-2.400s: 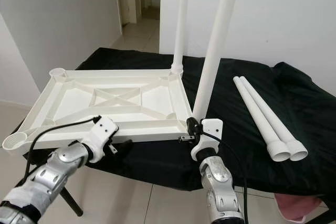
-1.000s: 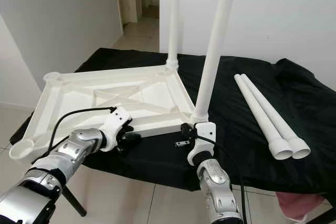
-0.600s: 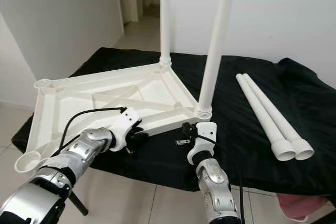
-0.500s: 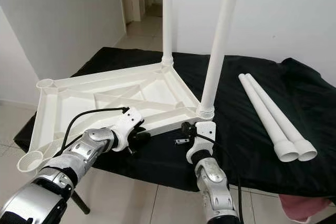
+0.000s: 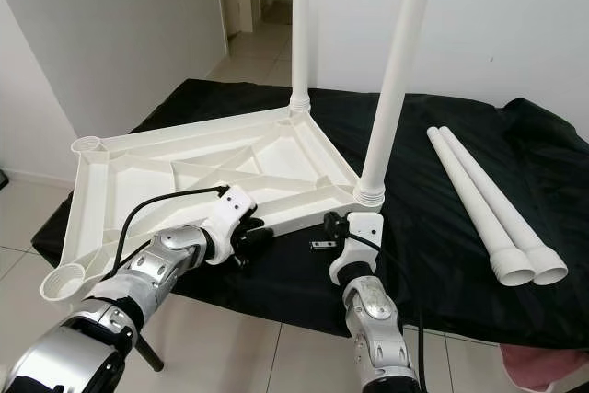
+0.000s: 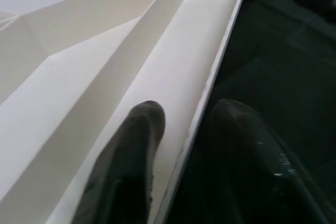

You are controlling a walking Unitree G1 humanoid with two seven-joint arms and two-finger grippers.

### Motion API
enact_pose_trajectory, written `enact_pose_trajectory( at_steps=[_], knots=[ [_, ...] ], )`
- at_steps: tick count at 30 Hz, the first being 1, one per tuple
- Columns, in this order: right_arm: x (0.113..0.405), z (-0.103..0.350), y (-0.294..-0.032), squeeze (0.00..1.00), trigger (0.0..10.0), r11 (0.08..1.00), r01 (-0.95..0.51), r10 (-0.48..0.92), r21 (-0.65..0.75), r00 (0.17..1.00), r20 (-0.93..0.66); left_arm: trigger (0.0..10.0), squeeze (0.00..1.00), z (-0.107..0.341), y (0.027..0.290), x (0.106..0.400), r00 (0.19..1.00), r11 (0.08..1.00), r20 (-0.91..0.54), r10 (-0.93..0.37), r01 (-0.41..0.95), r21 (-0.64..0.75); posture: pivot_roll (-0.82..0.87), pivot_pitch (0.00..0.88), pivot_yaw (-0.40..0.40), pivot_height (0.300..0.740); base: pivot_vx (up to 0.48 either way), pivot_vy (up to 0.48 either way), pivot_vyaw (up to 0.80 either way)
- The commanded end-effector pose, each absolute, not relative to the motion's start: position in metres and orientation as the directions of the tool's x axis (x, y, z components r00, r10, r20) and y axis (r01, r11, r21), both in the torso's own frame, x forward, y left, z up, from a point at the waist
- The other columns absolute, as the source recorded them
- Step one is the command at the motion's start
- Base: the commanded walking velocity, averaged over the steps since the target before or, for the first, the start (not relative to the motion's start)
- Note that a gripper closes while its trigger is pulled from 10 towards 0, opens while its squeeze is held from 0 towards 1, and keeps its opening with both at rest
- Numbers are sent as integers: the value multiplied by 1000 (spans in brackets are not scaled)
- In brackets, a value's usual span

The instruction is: Building children table

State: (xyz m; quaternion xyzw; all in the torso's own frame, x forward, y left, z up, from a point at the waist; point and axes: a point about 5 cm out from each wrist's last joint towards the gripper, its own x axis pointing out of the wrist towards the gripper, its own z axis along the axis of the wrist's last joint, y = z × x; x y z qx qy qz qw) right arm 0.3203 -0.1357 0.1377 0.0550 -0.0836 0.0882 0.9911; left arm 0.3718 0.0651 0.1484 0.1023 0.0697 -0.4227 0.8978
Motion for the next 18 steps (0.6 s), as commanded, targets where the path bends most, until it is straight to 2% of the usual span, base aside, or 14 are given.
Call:
enact_pose_trajectory(
  at_steps=[1, 4, 5, 11, 14, 18],
  knots=[
    [321, 136, -135, 0, 10000, 980, -178, 161, 92, 972, 173, 10000, 1000, 150, 70, 373, 662, 644, -199, -723, 750, 153, -4, 84, 56, 740, 0, 0, 0],
    [321, 136, -134, 0, 10000, 979, -180, 162, 95, 971, 176, 10000, 1000, 154, 69, 372, 647, 621, -179, -741, 762, 186, -3, 83, 54, 740, 0, 0, 0],
    [321, 136, -133, 0, 10000, 979, -181, 162, 95, 971, 176, 10000, 0, 158, 71, 371, 631, 608, -156, -760, 775, 175, -2, 83, 54, 740, 0, 0, 0],
    [319, 134, -133, 0, 10000, 979, -179, 161, 96, 971, 176, 10000, 0, 167, 80, 367, 617, 599, -93, -781, 783, 165, 0, 85, 51, 740, 0, 0, 0],
    [317, 133, -134, 0, 10000, 980, -169, 150, 100, 973, 177, 10000, 0, 175, 104, 368, 675, 660, -60, -736, 734, 158, 4, 89, 46, 740, 0, 0, 0],
    [317, 132, -135, 0, 10000, 983, -154, 135, 101, 975, 176, 10000, 0, 178, 120, 369, 709, 693, -56, -703, 700, 171, 7, 90, 41, 740, 0, 0, 0]
  ],
)
